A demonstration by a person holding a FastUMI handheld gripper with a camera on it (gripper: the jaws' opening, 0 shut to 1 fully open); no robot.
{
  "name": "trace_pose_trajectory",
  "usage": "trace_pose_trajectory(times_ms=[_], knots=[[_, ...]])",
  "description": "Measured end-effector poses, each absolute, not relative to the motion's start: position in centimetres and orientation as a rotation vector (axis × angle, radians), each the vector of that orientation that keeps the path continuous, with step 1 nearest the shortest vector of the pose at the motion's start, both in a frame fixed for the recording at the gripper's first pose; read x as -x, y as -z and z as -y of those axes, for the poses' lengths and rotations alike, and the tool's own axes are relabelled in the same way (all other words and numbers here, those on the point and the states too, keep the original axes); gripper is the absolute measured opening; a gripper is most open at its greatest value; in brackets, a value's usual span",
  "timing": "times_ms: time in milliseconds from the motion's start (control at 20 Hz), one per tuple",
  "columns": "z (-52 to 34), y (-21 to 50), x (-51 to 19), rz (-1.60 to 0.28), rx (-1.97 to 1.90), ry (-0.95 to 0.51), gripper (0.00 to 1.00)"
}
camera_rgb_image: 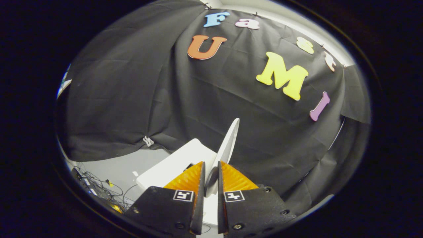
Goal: Open the toilet lid.
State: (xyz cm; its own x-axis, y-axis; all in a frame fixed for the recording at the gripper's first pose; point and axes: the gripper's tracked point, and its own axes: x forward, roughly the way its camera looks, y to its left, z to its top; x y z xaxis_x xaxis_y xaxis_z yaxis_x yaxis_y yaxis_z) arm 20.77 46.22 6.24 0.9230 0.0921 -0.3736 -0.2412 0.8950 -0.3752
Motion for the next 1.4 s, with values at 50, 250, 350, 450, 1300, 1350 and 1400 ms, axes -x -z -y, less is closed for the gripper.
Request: trace_pose_trajectory(times_ms=[50,250,350,450,1300,1350,1400], knots=[[-46.6,-5.9,-20.6,-0.369,0.413,-0.206,0.30],[-47.2,-5.9,-19.0,-0.372,0.399,-0.271,0.66],[-47.3,-6.2,-18.1,-0.369,0.382,-0.301,0.85],[-47.2,-6.5,-17.2,-0.358,0.370,-0.321,0.86],[-35.0,-8.5,-11.0,-0.204,0.261,-0.325,0.86],[-34.2,-8.3,-10.8,-0.200,0.259,-0.319,0.86],[-33.3,-8.2,-10.6,-0.198,0.256,-0.310,0.87]])
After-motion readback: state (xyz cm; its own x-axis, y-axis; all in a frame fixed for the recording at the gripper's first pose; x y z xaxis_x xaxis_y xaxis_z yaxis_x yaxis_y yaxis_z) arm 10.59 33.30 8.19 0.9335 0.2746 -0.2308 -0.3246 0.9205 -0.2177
